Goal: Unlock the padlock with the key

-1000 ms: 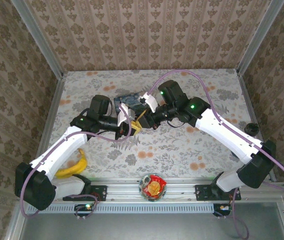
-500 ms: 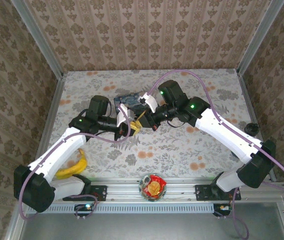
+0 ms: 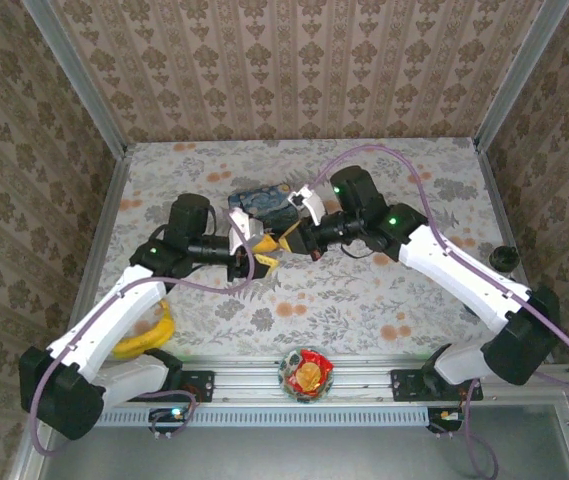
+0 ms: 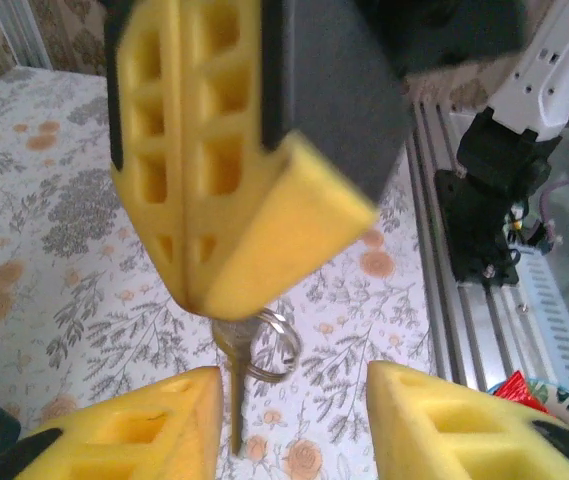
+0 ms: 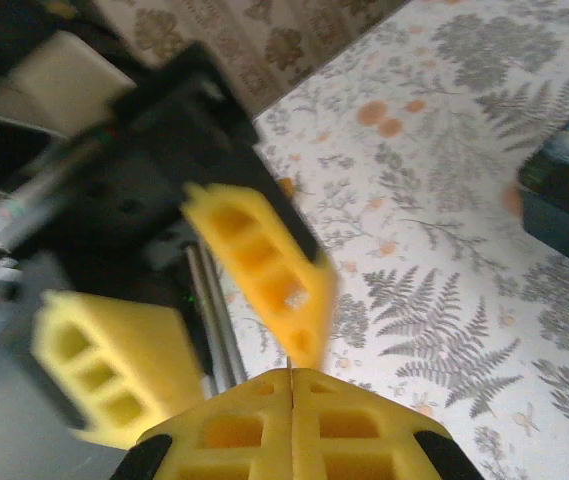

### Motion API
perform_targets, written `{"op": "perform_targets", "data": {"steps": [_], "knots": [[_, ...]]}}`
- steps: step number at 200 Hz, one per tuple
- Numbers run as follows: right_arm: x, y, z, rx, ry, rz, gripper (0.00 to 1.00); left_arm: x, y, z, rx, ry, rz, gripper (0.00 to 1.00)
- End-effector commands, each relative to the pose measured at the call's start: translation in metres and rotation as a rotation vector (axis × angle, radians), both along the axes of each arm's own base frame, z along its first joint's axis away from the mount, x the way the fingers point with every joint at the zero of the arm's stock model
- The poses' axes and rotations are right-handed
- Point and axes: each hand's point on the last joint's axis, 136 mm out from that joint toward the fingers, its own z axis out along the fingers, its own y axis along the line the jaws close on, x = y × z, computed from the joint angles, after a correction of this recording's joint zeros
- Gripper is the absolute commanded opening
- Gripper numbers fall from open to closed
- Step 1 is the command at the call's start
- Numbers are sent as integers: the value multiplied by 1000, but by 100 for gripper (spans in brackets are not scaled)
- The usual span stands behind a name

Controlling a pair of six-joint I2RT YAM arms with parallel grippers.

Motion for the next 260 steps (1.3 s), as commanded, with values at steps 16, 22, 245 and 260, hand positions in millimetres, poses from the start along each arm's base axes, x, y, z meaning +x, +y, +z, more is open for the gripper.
{"op": "perform_targets", "data": {"steps": [16, 22, 245, 260], "knots": [[24, -19, 35, 187, -33, -138, 0, 1, 4, 20, -91, -16, 18, 55], [26, -22, 34, 201, -28, -154, 0, 3, 5, 22, -101, -14, 33, 56], [33, -26, 83, 587, -53, -106, 0, 49, -4, 104, -528, 296, 52, 25], [33, -25, 83, 588, -52, -104, 0, 48, -7, 102, -518, 300, 38, 22]]}}
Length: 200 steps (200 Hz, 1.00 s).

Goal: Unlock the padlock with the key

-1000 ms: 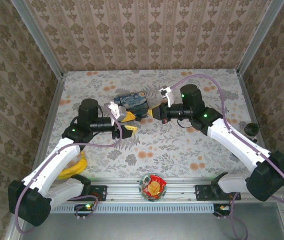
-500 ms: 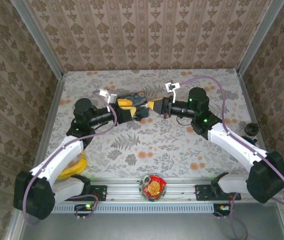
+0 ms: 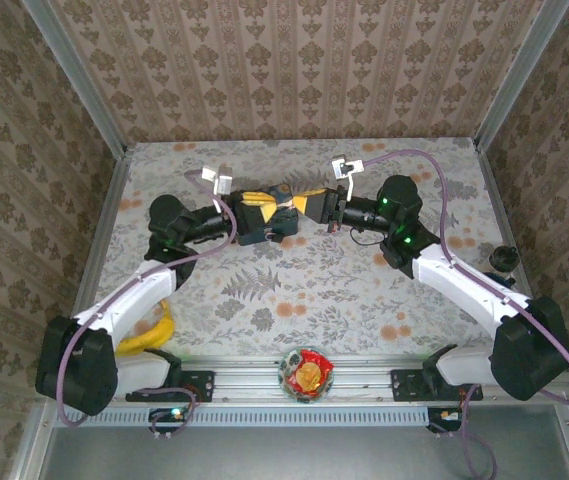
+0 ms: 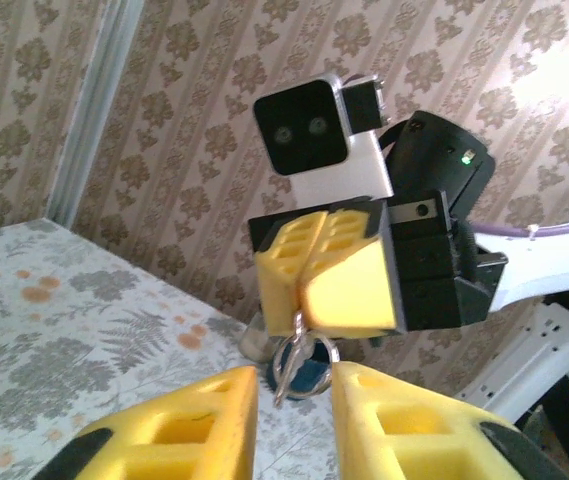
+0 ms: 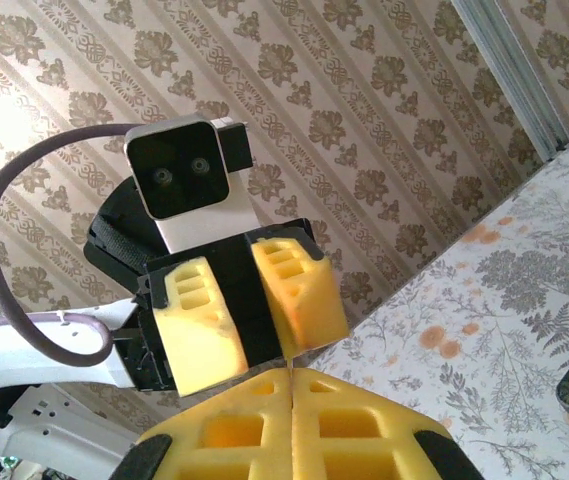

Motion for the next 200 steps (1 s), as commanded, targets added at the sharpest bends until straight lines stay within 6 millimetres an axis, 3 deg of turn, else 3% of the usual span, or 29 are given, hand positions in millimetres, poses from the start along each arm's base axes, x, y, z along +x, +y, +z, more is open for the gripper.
{"op": "perform_targets", "data": {"steps": [1, 95, 136, 166, 200], "knots": [[-6, 3, 9, 19, -27, 31, 0, -11, -4, 18, -24, -61, -63, 22], [-9, 3, 11, 17, -34, 32, 0, -10, -7, 14, -18, -52, -69, 22], [-9, 4, 13, 18, -38, 34, 0, -11, -8, 13, -10, -57, -84, 8], [-8, 5, 12, 17, -35, 34, 0, -11, -8, 10, -2, -54, -79, 15], [-9, 6, 13, 18, -40, 34, 0, -10, -8, 9, 2, -54, -80, 16]]}}
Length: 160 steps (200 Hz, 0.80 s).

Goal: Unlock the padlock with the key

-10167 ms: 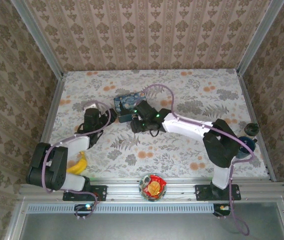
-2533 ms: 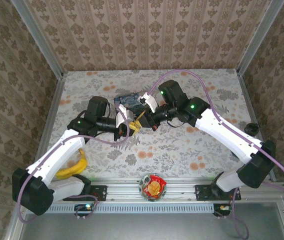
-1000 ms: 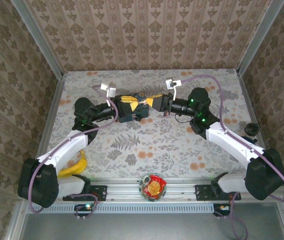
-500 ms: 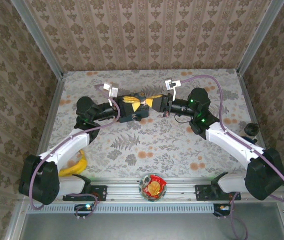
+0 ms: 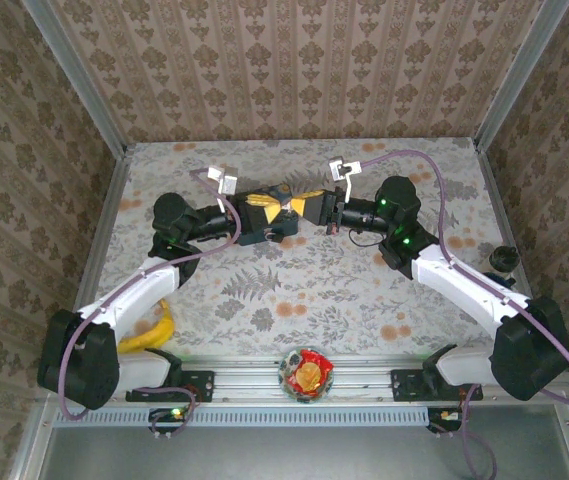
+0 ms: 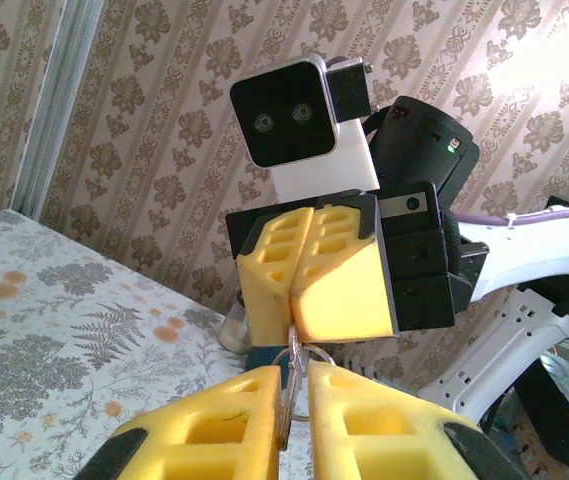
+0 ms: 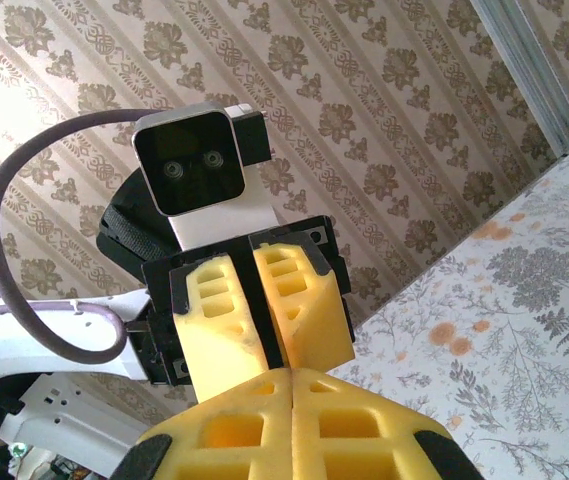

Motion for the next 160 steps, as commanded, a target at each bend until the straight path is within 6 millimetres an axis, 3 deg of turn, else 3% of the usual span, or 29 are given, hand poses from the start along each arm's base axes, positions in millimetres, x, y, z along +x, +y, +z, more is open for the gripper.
{"op": "perform_targets", "data": {"steps": [1, 59, 80, 92, 160], "knots": [[-4, 1, 13, 18, -38, 16, 0, -6, -2, 11, -9, -60, -29, 16], [-5, 2, 13, 17, -40, 17, 0, -5, -2, 9, -1, -54, -30, 18], [-5, 2, 14, 17, -42, 18, 0, -5, -2, 7, 4, -48, -26, 30], [-5, 3, 13, 16, -41, 20, 0, -4, -2, 6, 6, -47, -21, 31], [-7, 4, 11, 4, -39, 25, 0, -4, -1, 9, 6, -63, -9, 10]]}}
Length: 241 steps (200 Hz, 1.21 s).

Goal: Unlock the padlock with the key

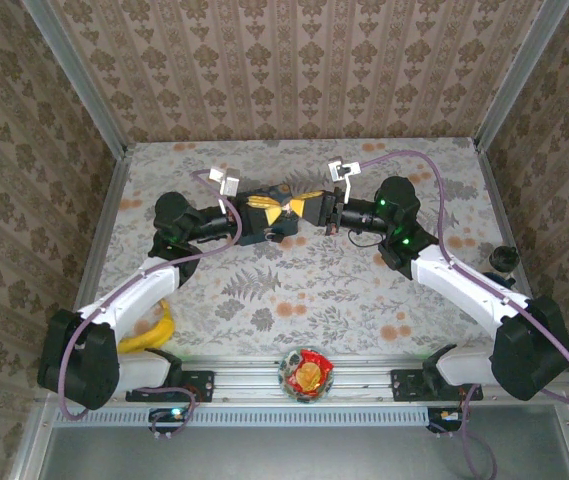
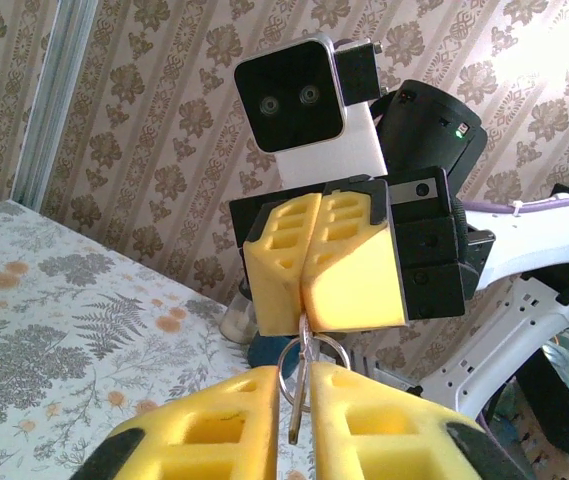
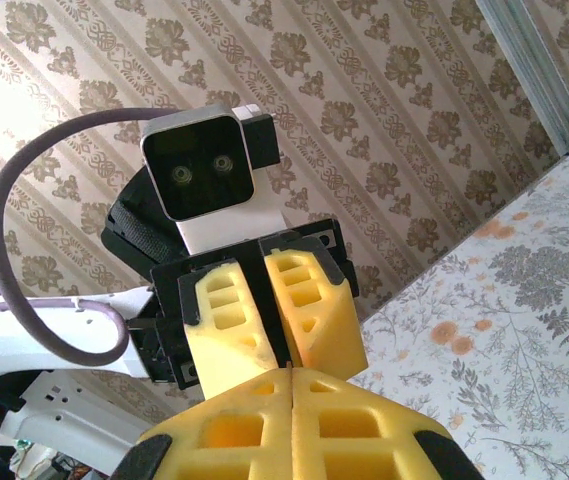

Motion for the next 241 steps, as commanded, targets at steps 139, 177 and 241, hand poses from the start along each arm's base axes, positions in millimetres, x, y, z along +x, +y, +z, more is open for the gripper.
{"op": "perform_targets", "data": {"steps": [139, 177, 241], "knots": [[-28, -29, 3, -240, -115, -116, 66, -85, 14, -13, 573, -389, -147, 0], [-40, -36, 15, -196, -164, -141, 92, -86, 12, -8, 570, -403, -177, 0], [-75, -29, 21, -153, -218, 3, 88, -99, 10, 3, 493, -417, -231, 0]]}}
